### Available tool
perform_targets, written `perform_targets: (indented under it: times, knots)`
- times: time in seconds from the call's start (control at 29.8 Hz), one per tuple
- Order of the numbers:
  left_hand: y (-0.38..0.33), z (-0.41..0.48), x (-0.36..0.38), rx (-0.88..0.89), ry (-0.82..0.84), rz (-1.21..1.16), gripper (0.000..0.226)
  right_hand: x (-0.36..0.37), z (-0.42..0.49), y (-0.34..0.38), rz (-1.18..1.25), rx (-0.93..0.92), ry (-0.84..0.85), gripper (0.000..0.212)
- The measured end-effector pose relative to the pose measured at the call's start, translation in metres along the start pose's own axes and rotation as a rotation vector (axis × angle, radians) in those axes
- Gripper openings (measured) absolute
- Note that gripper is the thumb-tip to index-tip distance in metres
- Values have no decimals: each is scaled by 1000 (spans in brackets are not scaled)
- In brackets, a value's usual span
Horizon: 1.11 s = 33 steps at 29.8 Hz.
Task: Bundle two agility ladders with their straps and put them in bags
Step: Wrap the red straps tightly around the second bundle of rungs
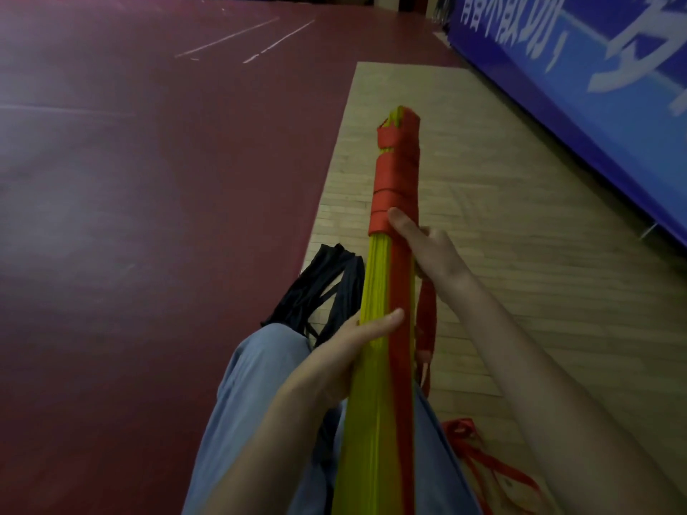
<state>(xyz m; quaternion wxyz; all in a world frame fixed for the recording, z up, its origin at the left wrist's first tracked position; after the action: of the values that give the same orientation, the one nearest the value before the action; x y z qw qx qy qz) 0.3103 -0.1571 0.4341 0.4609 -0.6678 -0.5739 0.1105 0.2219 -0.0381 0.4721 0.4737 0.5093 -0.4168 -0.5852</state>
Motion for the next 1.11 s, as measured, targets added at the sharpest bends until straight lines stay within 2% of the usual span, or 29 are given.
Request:
perform_targets:
  times: [0.1,0.2,0.34,0.44,0.54,0.57,0.64,0.74,0.81,0.84,0.91,0.94,1.01,1.08,1.11]
  knots:
    - [0,9,-10,96,-146,68,59,-1,13,9,-220,-29,-39,45]
    - [-7,15,-16,159,-195,161,52,4,17,16,-302,-45,-14,44]
    - [-19,14,-21,207,-52,181,34,-1,16,20,14,-55,114,40]
    - [-19,13,-18,184,118,110,54,1,10,20,126,-71,238,48]
    - [-15,12,-12,132,227,32,50,0,7,18,153,-36,163,41]
    - [-15,13,-9,110,197,81,46,-3,9,15,151,-1,106,37]
    - [-14,19,-9,113,20,274,48,-3,8,13,75,42,23,29]
    - [-11,29,-10,260,-285,355,60,2,8,22,-36,-27,3,27]
    - [-9,28,-11,300,-371,343,52,3,9,28,-61,-75,41,29]
    - [-10,27,-14,294,-360,334,47,3,8,31,-73,-90,89,26]
    - [-14,26,-20,259,-248,255,42,-1,7,32,-47,-101,202,14]
    - [-14,22,-19,250,-115,159,41,-2,6,29,11,-102,264,18]
    - [-13,14,-8,204,281,-107,41,-1,3,22,140,-68,361,41]
    - [-11,6,6,134,646,-285,40,6,0,15,227,-36,368,59]
    - [-9,16,3,137,672,-254,43,9,-2,13,243,-28,340,60]
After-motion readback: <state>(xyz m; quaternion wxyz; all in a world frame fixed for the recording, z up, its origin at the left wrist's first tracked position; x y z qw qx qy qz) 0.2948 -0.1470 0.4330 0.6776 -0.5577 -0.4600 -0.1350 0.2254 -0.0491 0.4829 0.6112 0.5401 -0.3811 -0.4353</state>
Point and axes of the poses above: each hand's wrist, its own z-axis towards the middle knuckle, its own x-axis out of the palm, y = z × x, the point moved 4 cm from there along z, towards the middle knuckle, and after that the axes turned 9 degrees about -x, right-handed, at the moved point
